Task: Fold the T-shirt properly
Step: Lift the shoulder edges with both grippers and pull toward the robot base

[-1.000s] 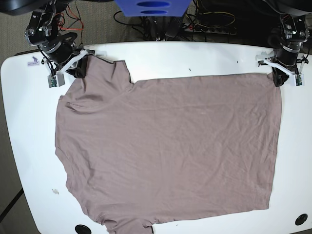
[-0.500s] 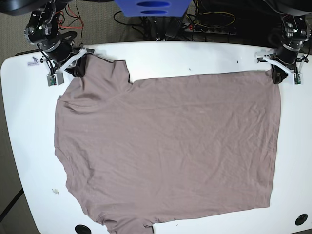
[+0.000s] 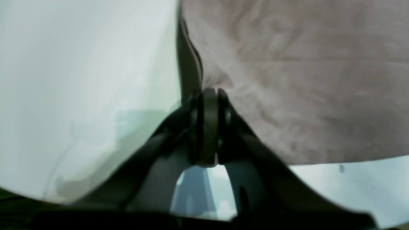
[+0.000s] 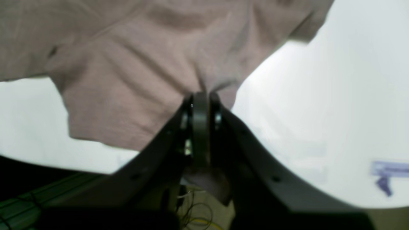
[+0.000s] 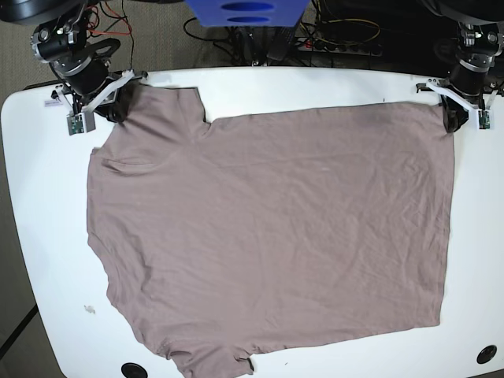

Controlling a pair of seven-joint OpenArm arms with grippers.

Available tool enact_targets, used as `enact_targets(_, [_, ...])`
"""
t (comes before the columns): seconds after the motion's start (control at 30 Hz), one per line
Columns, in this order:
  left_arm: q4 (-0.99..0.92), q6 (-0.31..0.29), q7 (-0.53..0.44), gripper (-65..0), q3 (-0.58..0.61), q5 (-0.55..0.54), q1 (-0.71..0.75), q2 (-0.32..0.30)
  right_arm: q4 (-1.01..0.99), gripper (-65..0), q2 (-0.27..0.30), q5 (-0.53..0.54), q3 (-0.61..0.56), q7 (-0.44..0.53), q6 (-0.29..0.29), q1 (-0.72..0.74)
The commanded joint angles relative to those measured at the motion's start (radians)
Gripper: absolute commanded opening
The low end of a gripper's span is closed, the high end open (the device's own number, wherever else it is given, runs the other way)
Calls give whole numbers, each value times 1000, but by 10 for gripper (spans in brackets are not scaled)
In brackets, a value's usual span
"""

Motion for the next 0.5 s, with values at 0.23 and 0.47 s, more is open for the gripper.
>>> enact_targets(0.23, [45,14,-8,-650,-34,1,2,-15,37,-650,7,13,63,14,13,-3])
enact_targets(0.47, [57,3,10,-649,-79,0,-7,-12,46,-650,7,11,101,16,36,-4])
